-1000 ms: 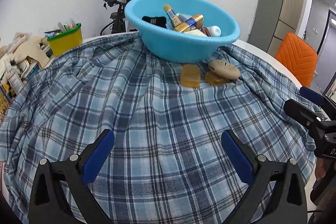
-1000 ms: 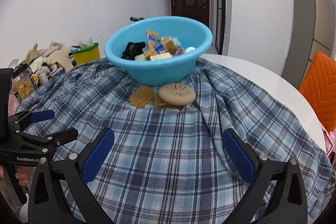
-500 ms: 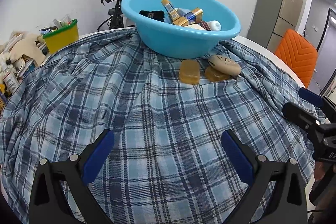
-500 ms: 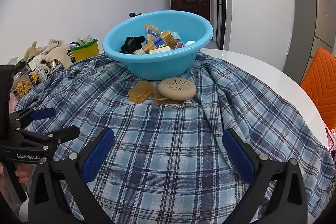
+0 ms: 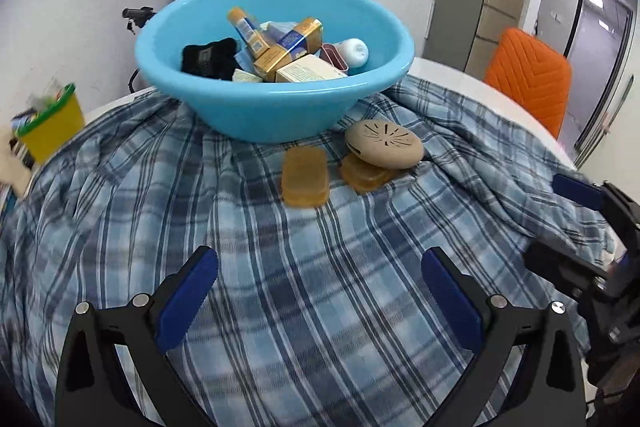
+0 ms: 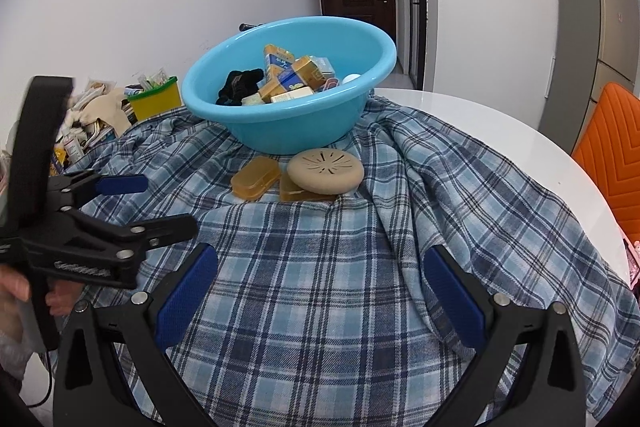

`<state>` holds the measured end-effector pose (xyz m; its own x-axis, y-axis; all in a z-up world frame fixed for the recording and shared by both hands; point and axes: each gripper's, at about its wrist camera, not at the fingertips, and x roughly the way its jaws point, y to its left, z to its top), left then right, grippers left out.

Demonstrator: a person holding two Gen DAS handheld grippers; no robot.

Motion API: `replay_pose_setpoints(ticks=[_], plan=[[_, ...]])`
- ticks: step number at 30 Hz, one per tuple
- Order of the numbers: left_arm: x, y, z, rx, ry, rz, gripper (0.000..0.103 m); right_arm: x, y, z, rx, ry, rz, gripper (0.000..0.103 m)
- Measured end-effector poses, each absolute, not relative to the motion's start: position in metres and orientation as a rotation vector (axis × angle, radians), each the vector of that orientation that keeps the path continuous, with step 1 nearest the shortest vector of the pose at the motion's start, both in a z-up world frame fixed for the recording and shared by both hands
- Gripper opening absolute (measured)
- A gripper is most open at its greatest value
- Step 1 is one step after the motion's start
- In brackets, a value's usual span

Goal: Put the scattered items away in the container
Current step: 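Lower the left gripper onto the amber soap bar on the cloth, then grasp the amber soap bar with the left gripper and lift it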

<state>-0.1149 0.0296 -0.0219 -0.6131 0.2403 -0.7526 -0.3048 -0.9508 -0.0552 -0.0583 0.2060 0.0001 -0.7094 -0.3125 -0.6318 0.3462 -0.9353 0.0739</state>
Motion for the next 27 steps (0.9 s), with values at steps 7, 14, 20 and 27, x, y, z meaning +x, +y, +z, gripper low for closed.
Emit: replay_pose_setpoints(ticks=[7, 14, 20, 27], plan=[[-0.155, 0.033, -0.037, -1.219, 0.128, 2.550, 0.098, -0.072, 0.209, -0.005, 0.964, 0.046, -2.601, 0.102], [-0.184, 0.043, -0.051, -1.258, 0.176, 2.506, 0.071, -0.083, 0.217, -0.008, 0.976, -0.014, -2.579, 0.102], [-0.204, 0.046, -0.066, -1.311, 0.132, 2.469, 0.067, -0.086, 0.222, -0.011, 0.987, -0.048, -2.570, 0.102], [-0.214, 0.044, -0.072, -1.298, 0.146, 2.469, 0.045, -0.087, 0.226, -0.016, 1.001, -0.065, -2.564, 0.102]])
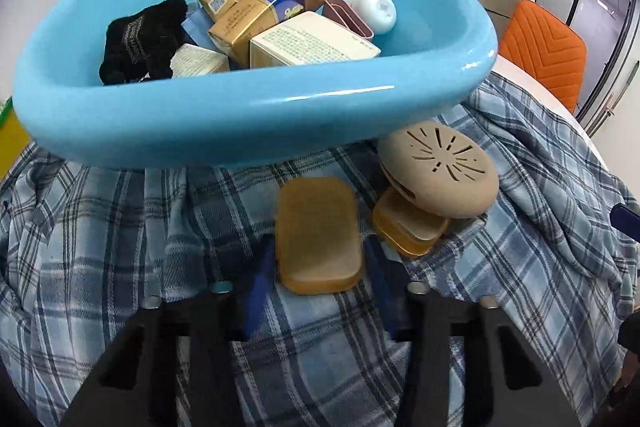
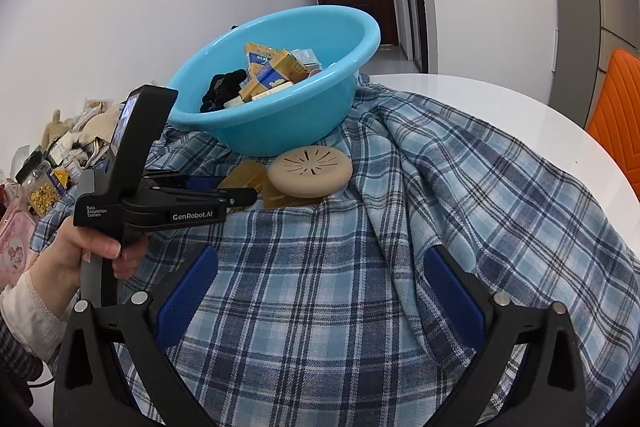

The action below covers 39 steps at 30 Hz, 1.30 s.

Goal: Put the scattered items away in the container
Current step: 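Grasp the amber soap bar with the left gripper and lift it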

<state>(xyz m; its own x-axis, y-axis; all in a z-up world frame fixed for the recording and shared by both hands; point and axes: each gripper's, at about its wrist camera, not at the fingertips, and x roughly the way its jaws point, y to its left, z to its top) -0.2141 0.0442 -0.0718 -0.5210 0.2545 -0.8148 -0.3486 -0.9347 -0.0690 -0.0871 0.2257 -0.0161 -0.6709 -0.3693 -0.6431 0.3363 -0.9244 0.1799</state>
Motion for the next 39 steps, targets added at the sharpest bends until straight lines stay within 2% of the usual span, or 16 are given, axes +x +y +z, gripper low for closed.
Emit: replay_pose_setpoints(ticks=[8, 16, 25, 39], plan=[[-0.199, 0.033, -0.062, -1.284, 0.118, 2.479, 0.044, -0.083, 0.225, -0.020, 1.020, -0.067, -2.551, 0.102], [-0.131, 0.028, -0.045, -1.210, 0.175, 2.518, 0.044, -0.070, 0.219, -0.019, 1.020, -0.055, -2.536, 0.102], [-0.072, 0.020, -0.045, -1.235, 0.074, 2.458, 0.044, -0.055, 0.204, -0.013, 0.992, 0.001, -2.519, 0.102], [-0.058, 0.026, -0.064, -1.283, 0.087, 2.438, 0.045, -0.050, 0.201, -0.014, 1.000, 0.011, -2.517, 0.102]])
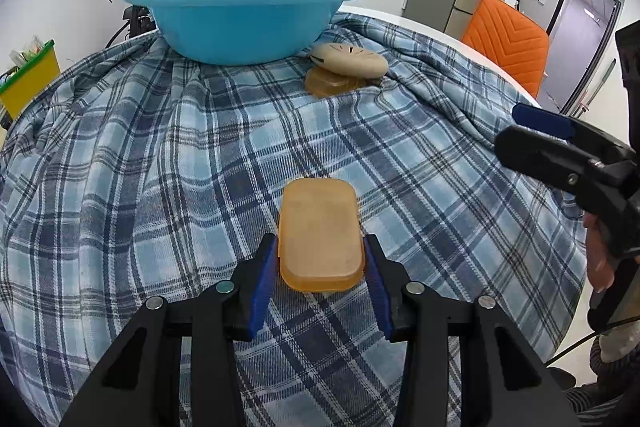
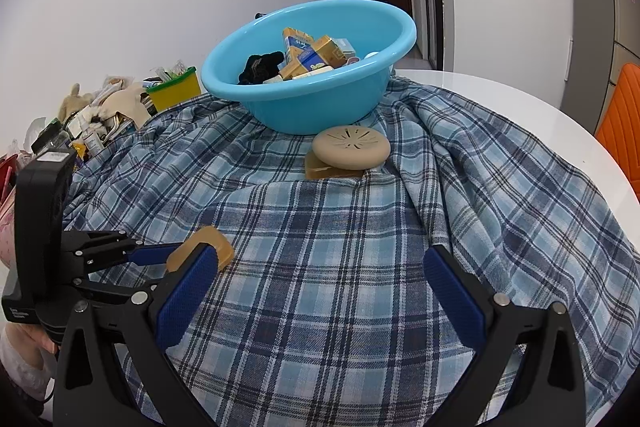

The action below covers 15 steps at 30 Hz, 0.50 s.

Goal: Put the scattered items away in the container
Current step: 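Grasp the amber soap bar with the left gripper and lift it, then hold the amber soap while the right gripper grasps the beige round soap dish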

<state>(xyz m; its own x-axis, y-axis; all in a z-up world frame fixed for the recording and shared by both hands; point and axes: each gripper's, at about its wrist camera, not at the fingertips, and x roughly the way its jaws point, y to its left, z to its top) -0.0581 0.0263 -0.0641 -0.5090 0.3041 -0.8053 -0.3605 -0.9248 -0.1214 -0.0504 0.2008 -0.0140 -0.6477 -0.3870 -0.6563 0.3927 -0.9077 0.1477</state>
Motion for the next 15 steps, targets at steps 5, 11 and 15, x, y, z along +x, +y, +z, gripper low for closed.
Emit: replay_pose_setpoints(ticks=[5, 11, 15], plan=[[-0.0591, 0.0295, -0.0663, -1.271, 0.116, 2.449, 0.045, -0.0514, 0.2019, -0.0171, 1.018, 0.007, -2.516, 0.102], [-0.0635, 0.0278, -0.0644, -1.273, 0.082, 2.461, 0.067, -0.0526, 0.2020, -0.0193, 1.027, 0.000, -2.511, 0.102], [-0.0684, 0.0280, -0.0632, -1.272, 0.066, 2.461, 0.067, -0.0532, 0.2022, -0.0201, 1.029, -0.003, -2.510, 0.102]])
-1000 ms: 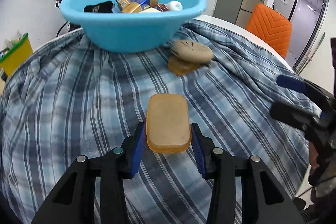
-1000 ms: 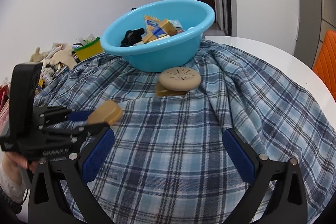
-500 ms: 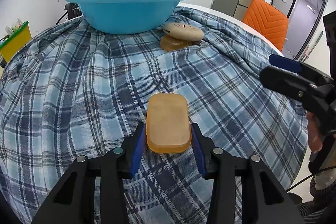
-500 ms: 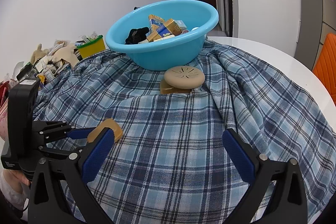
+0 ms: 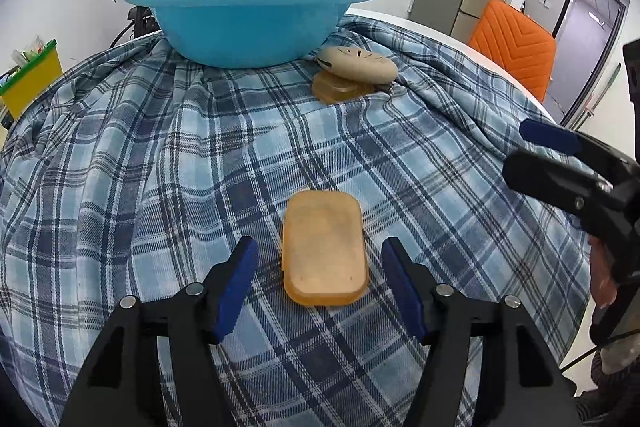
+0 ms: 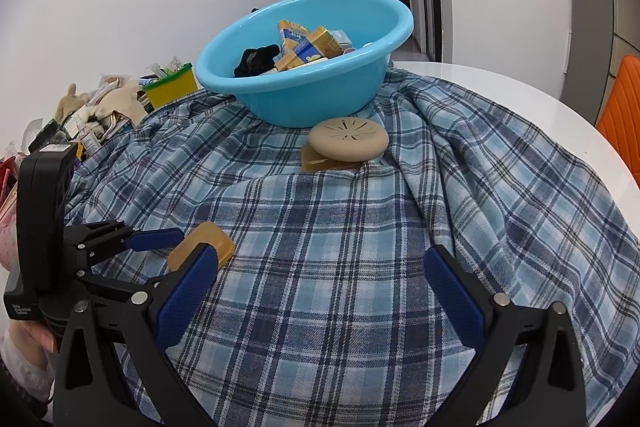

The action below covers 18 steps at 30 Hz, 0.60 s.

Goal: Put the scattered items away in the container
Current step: 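Hold the amber soap while the right gripper grasps the beige round soap dish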

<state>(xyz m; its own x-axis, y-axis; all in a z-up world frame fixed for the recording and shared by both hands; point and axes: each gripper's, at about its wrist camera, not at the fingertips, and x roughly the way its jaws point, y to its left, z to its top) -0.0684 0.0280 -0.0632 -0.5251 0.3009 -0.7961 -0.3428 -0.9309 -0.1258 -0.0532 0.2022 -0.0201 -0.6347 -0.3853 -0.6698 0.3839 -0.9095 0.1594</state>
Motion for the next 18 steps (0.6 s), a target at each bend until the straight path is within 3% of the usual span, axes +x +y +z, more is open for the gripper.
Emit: replay_pose_setpoints(ticks=[7, 10, 18], plan=[[-0.070, 0.040, -0.064, -1.254, 0.129, 2.458, 0.066, -0.055, 0.206, -0.023, 1.046, -0.015, -2.512, 0.102], [-0.070, 0.045, -0.067, -1.252, 0.167, 2.468, 0.045, -0.056, 0.208, -0.024, 1.053, -0.018, -2.513, 0.102], [-0.067, 0.037, -0.059, -1.241, 0.137, 2.476, 0.045, -0.063, 0.205, -0.011, 1.030, 0.030, -2.510, 0.102]])
